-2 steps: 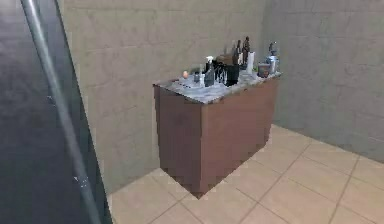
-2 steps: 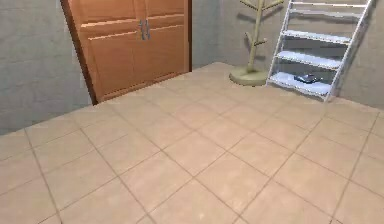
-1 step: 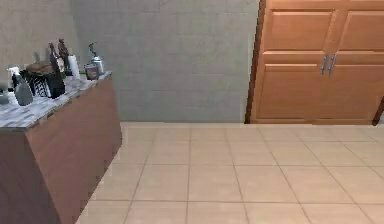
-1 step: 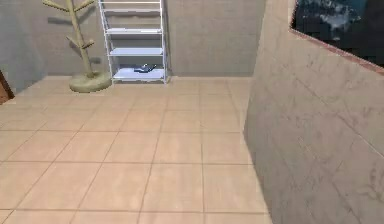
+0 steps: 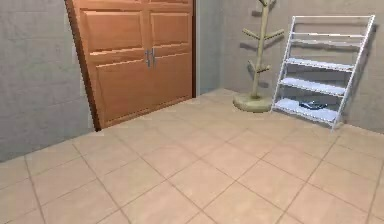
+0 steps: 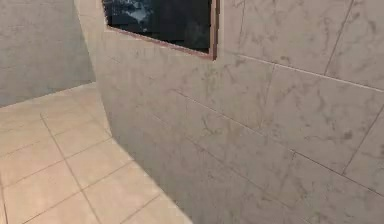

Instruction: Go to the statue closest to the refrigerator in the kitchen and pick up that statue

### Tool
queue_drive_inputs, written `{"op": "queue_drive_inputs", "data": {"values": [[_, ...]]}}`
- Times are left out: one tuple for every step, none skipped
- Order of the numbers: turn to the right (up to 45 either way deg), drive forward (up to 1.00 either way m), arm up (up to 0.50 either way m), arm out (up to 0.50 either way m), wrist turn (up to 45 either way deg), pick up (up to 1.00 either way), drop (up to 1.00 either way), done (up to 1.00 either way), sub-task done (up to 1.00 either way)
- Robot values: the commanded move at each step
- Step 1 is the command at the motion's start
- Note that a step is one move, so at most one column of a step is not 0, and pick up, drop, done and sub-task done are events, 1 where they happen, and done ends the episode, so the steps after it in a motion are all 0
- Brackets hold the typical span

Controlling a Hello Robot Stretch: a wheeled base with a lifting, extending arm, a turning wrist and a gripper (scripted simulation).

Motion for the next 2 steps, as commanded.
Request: {"op": "queue_drive_inputs", "data": {"values": [[42.0,0.0,0.0,0.0,0.0,0.0,0.0,0.0,0.0],[0.0,1.0,0.0,0.0,0.0,0.0,0.0,0.0,0.0]]}}
